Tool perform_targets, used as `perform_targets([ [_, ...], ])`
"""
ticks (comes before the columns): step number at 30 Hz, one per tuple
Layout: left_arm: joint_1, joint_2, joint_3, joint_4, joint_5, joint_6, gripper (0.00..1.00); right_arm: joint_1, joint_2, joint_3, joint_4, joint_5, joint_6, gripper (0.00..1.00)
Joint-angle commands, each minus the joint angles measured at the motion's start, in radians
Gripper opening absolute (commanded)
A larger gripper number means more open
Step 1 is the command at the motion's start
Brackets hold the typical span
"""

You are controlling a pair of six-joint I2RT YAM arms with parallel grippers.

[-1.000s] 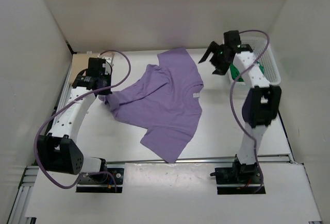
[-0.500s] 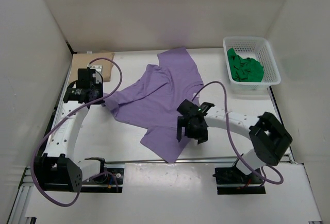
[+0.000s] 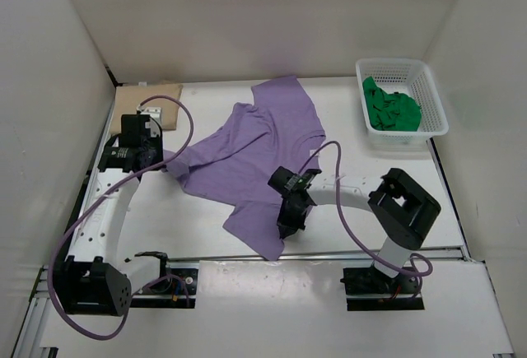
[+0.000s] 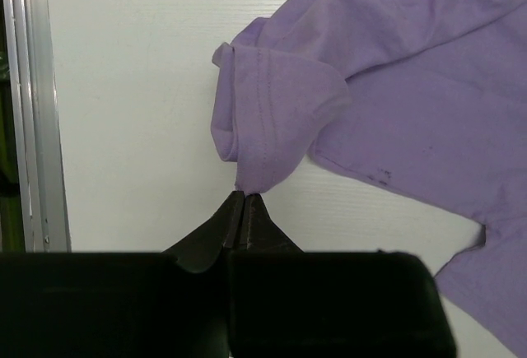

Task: Fold and stack the t-shirts
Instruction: Flatten out the tshirt

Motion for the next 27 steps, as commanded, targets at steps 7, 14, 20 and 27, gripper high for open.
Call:
perform_targets([
  [7,0.014,0.057,0.094,0.042,-0.005,0.0,0.1,-0.31,-0.167,-0.039,0.079,0.095,-0.11,0.0],
  [14,0.004,0.449,0.668,0.051,-0.072,0.0,0.1,-0.661,-0.042,0.809,-0.228,0.061,-0.454,0.0],
  [20,-0.044,0.544,0.927,0.051,-0.122,0.0,0.1,-0.775,-0.098,0.968,-0.261,-0.043,-0.486,0.0],
  [27,-0.173,0.199,0.294,0.036,0.002,0.0,0.1,-0.787,-0.425,0.37,-0.135,-0.054,-0.439,0.0],
])
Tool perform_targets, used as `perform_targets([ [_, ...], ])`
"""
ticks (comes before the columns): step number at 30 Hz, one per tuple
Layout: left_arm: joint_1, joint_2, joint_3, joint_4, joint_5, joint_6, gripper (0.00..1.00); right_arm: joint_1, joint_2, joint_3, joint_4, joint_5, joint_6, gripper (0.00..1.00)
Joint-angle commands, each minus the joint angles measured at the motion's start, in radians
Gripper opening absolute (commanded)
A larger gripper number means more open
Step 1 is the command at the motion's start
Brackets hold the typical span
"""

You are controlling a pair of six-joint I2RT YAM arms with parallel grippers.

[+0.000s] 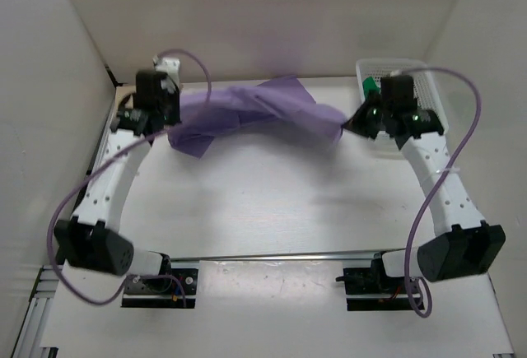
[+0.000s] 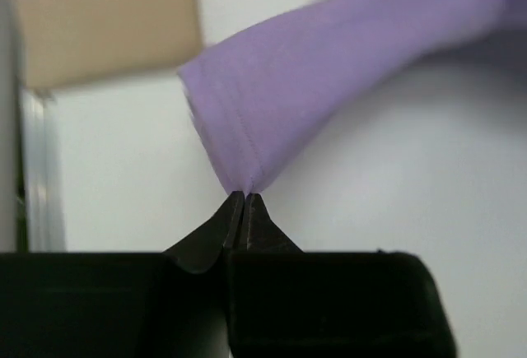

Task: Fold and stack the t-shirts
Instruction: Flatten out the tshirt

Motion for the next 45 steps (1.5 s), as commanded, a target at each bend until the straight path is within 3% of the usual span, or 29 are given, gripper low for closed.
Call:
perform_targets([
  [1,-0.068,-0.155,-0.256,-0.087,0.089,0.0,0.1,-0.025,-0.107,-0.237,-0.025,-0.025,0.018,0.0],
  [3,-0.125,-0.257,-0.411,-0.224,0.154,0.0,0.1,-0.048,-0.193,-0.427,0.004,-0.025,0.027,0.0],
  [4,-0.139,-0.275,-0.442,-0.304,0.21,0.0,0.15,-0.048,-0.215,-0.478,0.013,-0.034,0.027,0.0],
  [5,-0.151,-0.285,-0.467,-0.39,0.342,0.0,0.44,-0.048,-0.229,-0.523,0.013,-0.034,0.027,0.0],
  [6,-0.179,-0.285,-0.51,-0.461,0.387,0.0,0.58,-0.057,-0.239,-0.589,0.013,-0.034,0.027,0.0],
  [9,-0.191,-0.285,-0.551,-0.572,0.456,0.0,0.71,-0.057,-0.24,-0.654,0.013,-0.043,0.018,0.0],
  [12,-0.175,-0.276,-0.551,-0.457,0.357,0.0,0.71,-0.057,-0.23,-0.677,0.024,-0.034,0.009,0.0],
  [15,-0.139,-0.216,-0.551,-0.281,0.233,0.0,0.63,-0.057,-0.23,-0.677,0.033,-0.025,0.009,0.0],
  [21,-0.104,0.054,-0.476,-0.241,0.131,0.0,0.49,-0.057,-0.23,-0.677,0.033,-0.005,-0.013,0.0],
  [28,-0.062,0.136,-0.452,-0.308,0.244,0.0,0.56,-0.057,-0.25,-0.695,0.015,0.026,-0.022,0.0],
  [36,-0.072,0.175,-0.507,-0.365,0.343,0.0,0.56,-0.057,-0.25,-0.733,0.015,0.046,-0.031,0.0],
  [45,-0.072,0.206,-0.545,-0.261,0.234,0.0,0.62,-0.057,-0.259,-0.733,0.015,0.056,-0.031,0.0],
])
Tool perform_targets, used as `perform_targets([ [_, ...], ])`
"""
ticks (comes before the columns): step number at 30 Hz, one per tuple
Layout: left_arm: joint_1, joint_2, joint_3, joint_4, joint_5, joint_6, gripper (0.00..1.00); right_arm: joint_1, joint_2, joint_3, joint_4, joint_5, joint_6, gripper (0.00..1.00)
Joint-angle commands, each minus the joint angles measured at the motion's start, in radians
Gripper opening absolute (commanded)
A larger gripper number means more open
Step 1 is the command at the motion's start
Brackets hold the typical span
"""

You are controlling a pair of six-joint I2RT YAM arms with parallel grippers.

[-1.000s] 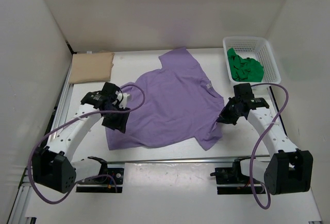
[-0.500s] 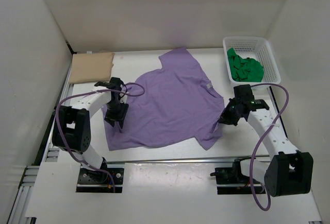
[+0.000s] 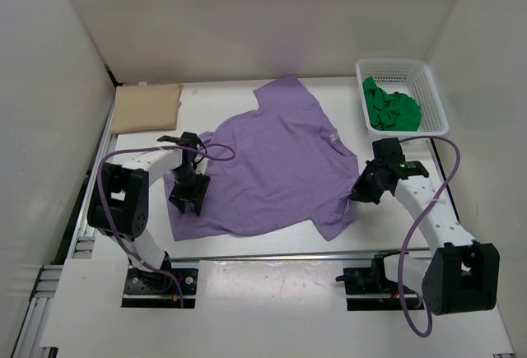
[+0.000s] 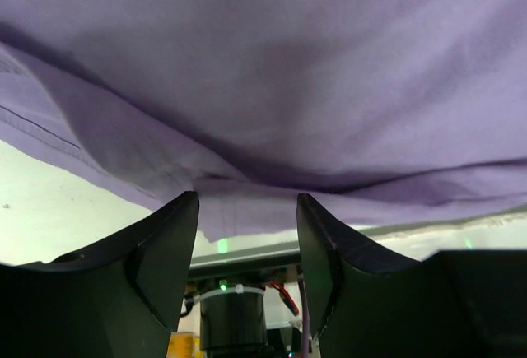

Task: Fold and stack the t-shirts
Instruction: Flatten out the tshirt

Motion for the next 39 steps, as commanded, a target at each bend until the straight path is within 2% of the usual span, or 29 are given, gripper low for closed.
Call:
perform_targets([
  [1,0.008,-0.013,-0.013,0.059,-0.041,0.001,0.62,-0.003,-0.034,-0.003,0.007,0.024,-0.017,0.0],
  [10,0.027,-0.002,-0.036,0.081,-0.003,0.001,0.65,-0.003,-0.034,-0.003,-0.003,0.033,-0.017,0.0],
  [13,0.027,-0.002,-0.036,0.069,0.022,0.001,0.49,-0.003,-0.044,-0.003,-0.003,0.033,-0.017,0.0],
  [14,0.027,-0.002,-0.036,0.069,0.031,0.001,0.37,-0.003,-0.044,-0.003,-0.003,0.033,-0.017,0.0],
  [17,0.027,0.007,-0.016,0.03,0.061,0.001,0.15,-0.003,-0.044,-0.003,-0.012,0.033,-0.026,0.0],
  [18,0.027,0.007,-0.016,0.021,0.062,0.001,0.1,-0.003,-0.044,-0.003,-0.012,0.033,-0.026,0.0],
  [26,0.065,-0.046,0.022,-0.039,0.085,0.001,0.1,-0.003,-0.053,0.015,-0.03,0.053,-0.036,0.0],
  [29,0.074,-0.094,0.076,-0.025,0.033,0.001,0.1,-0.012,-0.041,0.046,-0.021,0.053,-0.036,0.0],
  [31,0.074,-0.105,0.172,0.0,-0.007,0.001,0.1,-0.035,0.008,0.089,-0.004,0.031,-0.036,0.0],
  [33,0.074,-0.088,0.276,0.032,-0.095,0.001,0.1,-0.055,0.074,0.242,0.008,-0.007,-0.055,0.0],
  [35,0.083,-0.051,0.509,0.041,-0.195,0.001,0.1,-0.094,0.22,0.433,-0.045,-0.083,-0.086,0.0],
  [36,0.083,0.0,0.609,0.052,-0.226,0.001,0.1,-0.106,0.276,0.706,-0.087,-0.096,-0.095,0.0],
  [37,0.095,0.031,0.836,0.052,-0.256,0.001,0.1,-0.126,0.386,0.864,-0.131,-0.096,-0.095,0.0],
  [39,0.096,0.09,1.076,0.075,-0.335,0.001,0.1,-0.147,0.487,1.18,-0.232,-0.128,-0.095,0.0],
])
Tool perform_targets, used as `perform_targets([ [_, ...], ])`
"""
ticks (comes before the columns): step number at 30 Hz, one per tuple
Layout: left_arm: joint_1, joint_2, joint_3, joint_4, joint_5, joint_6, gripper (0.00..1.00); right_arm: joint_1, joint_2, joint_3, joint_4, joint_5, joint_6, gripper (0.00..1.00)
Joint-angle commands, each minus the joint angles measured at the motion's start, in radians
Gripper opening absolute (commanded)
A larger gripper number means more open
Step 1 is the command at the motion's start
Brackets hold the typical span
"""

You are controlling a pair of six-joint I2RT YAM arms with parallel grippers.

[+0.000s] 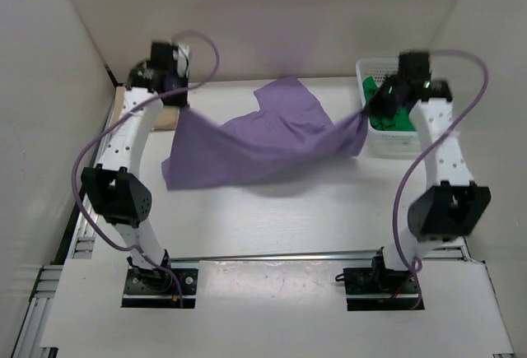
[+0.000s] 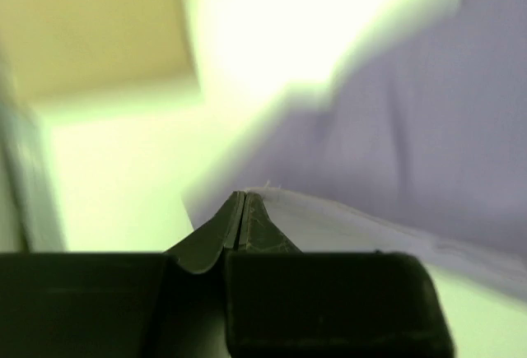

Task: Fold and stack the t-shirts
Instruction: Flatten out the tshirt

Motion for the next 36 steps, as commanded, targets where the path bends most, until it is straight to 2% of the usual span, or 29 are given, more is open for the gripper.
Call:
perform_targets([
  [1,0.025,0.036,0.387,0.117,-0.191,0.0,0.1,-0.064,0.152,0.672,-0.092,-0.084,-0.037,0.0],
  [2,0.025,0.037,0.52,0.214,-0.212,0.0,0.1,-0.08,0.175,0.779,-0.092,-0.101,-0.016,0.0],
  [4,0.025,-0.015,0.544,0.333,-0.229,0.0,0.1,-0.133,0.156,0.856,-0.01,-0.139,0.067,0.0],
  [5,0.025,-0.032,0.544,0.398,-0.229,0.0,0.1,-0.147,0.121,0.754,0.053,-0.185,0.091,0.0],
  [6,0.025,-0.044,0.544,0.399,-0.214,0.0,0.1,-0.158,0.029,0.672,0.175,-0.186,0.137,0.0],
  [8,0.016,-0.066,0.506,0.399,-0.214,0.0,0.1,-0.158,-0.053,0.46,0.278,-0.186,0.15,0.0],
  [9,0.015,-0.098,0.476,0.399,-0.203,0.0,0.1,-0.158,-0.111,0.411,0.279,-0.198,0.15,0.0],
  [11,0.015,-0.141,0.345,0.399,-0.203,0.0,0.1,-0.158,-0.192,0.318,0.279,-0.21,0.127,0.0],
  [13,0.015,-0.216,0.241,0.399,-0.192,0.0,0.1,-0.158,-0.269,0.114,0.279,-0.224,0.113,0.0],
  [15,0.015,-0.274,0.059,0.399,-0.171,0.0,0.1,-0.158,-0.401,-0.047,0.279,-0.215,0.103,0.0],
  [16,0.015,-0.335,-0.006,0.399,-0.147,0.0,0.1,-0.158,-0.447,-0.213,0.279,-0.203,0.102,0.0],
  [17,0.015,-0.365,-0.14,0.399,-0.137,0.0,0.1,-0.149,-0.537,-0.297,0.279,-0.203,0.102,0.0],
  [19,0.015,-0.449,-0.28,0.399,-0.119,0.0,0.1,-0.149,-0.626,-0.458,0.264,-0.203,0.102,0.0],
  [20,0.015,-0.474,-0.415,0.399,-0.119,0.0,0.1,-0.149,-0.707,-0.606,0.25,-0.203,0.115,0.0],
  [23,0.006,-0.572,-0.602,0.399,-0.128,0.0,0.1,-0.126,-0.851,-0.807,0.182,-0.212,0.128,0.0],
  [24,0.006,-0.595,-0.714,0.399,-0.128,0.0,0.1,-0.126,-0.886,-0.92,0.161,-0.212,0.129,0.0],
  [27,0.006,-0.672,-0.897,0.399,-0.156,0.0,0.1,-0.117,-1.013,-1.058,0.089,-0.212,0.139,0.0],
  [29,0.017,-0.704,-0.965,0.39,-0.156,0.0,0.1,-0.117,-1.065,-1.143,0.053,-0.201,0.139,0.0],
  [32,0.037,-0.749,-1.071,0.372,-0.156,0.0,0.1,-0.117,-1.065,-1.209,0.053,-0.212,0.148,0.0],
  [36,0.049,-0.787,-1.134,0.338,-0.134,0.0,0.1,-0.117,-1.016,-1.18,0.064,-0.175,0.149,0.0],
])
